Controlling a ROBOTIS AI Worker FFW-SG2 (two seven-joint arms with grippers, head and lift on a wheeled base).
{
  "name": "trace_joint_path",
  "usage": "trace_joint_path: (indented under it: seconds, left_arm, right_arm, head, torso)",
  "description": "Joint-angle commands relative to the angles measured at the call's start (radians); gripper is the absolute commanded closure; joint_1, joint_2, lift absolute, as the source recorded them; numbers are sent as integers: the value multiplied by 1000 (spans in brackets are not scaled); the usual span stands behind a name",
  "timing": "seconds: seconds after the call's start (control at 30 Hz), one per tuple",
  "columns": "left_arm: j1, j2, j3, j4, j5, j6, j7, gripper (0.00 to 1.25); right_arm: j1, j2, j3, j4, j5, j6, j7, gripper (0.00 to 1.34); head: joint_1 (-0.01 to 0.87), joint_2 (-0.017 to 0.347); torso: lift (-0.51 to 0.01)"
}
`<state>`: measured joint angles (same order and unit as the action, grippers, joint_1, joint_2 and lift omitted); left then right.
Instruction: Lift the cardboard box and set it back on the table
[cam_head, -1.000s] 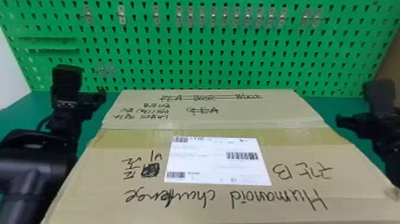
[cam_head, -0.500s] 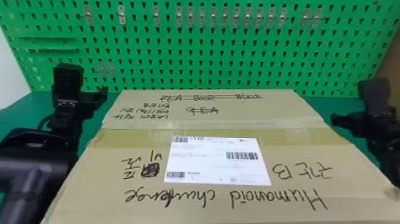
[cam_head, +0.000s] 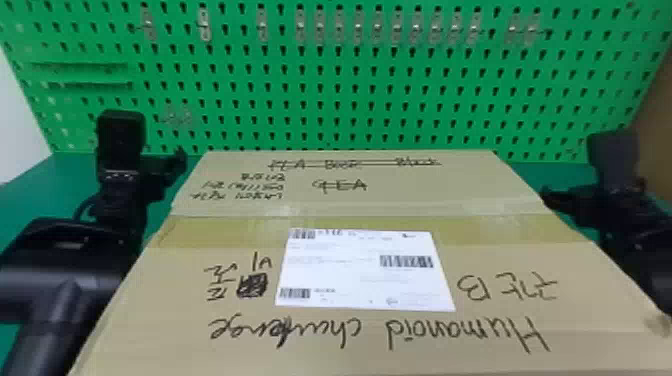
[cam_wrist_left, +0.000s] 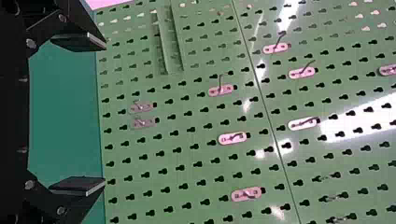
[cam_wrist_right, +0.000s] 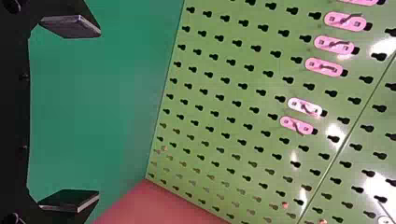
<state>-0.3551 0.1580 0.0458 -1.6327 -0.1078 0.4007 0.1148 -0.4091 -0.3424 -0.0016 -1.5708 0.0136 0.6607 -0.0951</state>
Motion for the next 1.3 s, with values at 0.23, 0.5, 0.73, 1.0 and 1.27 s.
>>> trace_joint_path:
  seconds: [0.23,0.5,0.73,1.0,1.27]
  left_arm:
    - [-2,-17,-6,27,16,-28,0,243]
    - [-2,-28,-4,51,46,-46,0,243]
    - [-7,-29,-4,62,62,-52,-15,242]
    - [-15,-29,6,79,86,-52,-46,242]
    - [-19,-31,20,94,94,-63,-70,242]
  right_arm:
    - [-2,29,-9,34,-50,-36,0,87]
    - [-11,33,9,69,-53,-62,43,85]
    - [-22,34,20,81,-53,-70,60,85]
    - [-31,34,17,103,-75,-81,94,85]
    - [-40,29,28,107,-70,-81,97,87]
  head:
    - [566,54]
    - [566,54]
    - [566,54]
    - [566,54]
    - [566,54]
  torso:
    - [-183]
    - [-183]
    - [-183]
    - [-183]
    - [-183]
